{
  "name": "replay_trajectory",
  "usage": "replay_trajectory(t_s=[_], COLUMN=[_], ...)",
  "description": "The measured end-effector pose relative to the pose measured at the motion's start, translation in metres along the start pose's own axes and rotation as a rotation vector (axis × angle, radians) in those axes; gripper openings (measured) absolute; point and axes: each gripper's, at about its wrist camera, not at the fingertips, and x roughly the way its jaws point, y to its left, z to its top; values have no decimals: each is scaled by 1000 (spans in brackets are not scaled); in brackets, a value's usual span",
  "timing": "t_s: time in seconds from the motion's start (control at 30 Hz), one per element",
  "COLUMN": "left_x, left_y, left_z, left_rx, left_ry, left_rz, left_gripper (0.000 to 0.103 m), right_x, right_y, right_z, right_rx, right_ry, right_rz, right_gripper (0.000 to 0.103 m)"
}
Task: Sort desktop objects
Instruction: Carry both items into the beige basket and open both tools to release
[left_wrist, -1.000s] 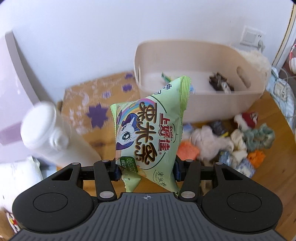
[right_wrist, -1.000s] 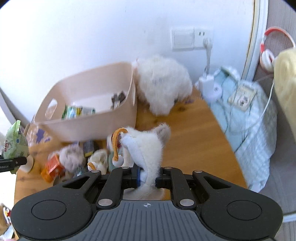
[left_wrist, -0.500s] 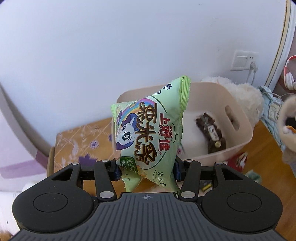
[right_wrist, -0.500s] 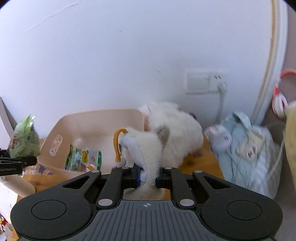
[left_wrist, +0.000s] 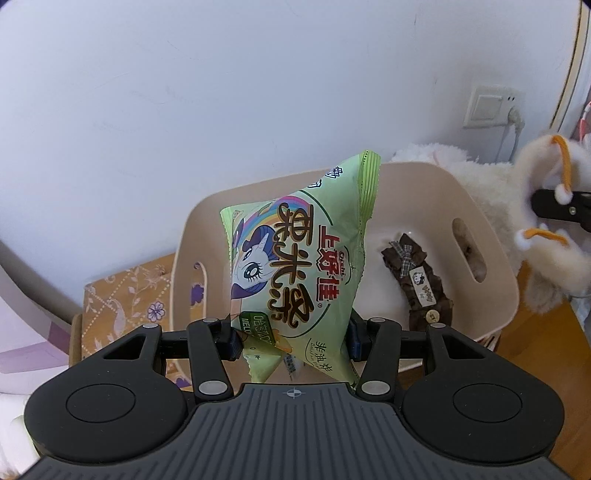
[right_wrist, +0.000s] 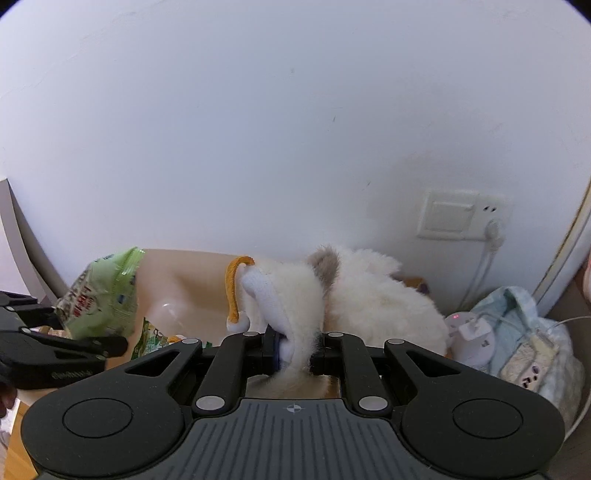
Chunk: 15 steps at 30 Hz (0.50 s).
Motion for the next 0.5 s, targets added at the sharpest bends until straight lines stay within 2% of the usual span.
replay_trajectory(t_s=[0.07, 0.17, 0.33, 0.5], left_x=[8, 19, 32, 38], left_y=[-2, -3, -4, -6], left_z=[0, -1, -3, -11], left_rx=[-3, -14, -4, 20], left_ry=[5, 12, 55, 75], left_rz=[17, 87, 104, 116], left_gripper=[51, 51, 51, 51], right_x=[11, 31, 60, 78], right_y=[3, 8, 20, 22], right_z=[2, 5, 4, 0], right_rx=[0, -5, -45, -1], right_ry=[18, 55, 122, 189], right_rz=[0, 2, -20, -35], right_gripper=[12, 12, 12, 12])
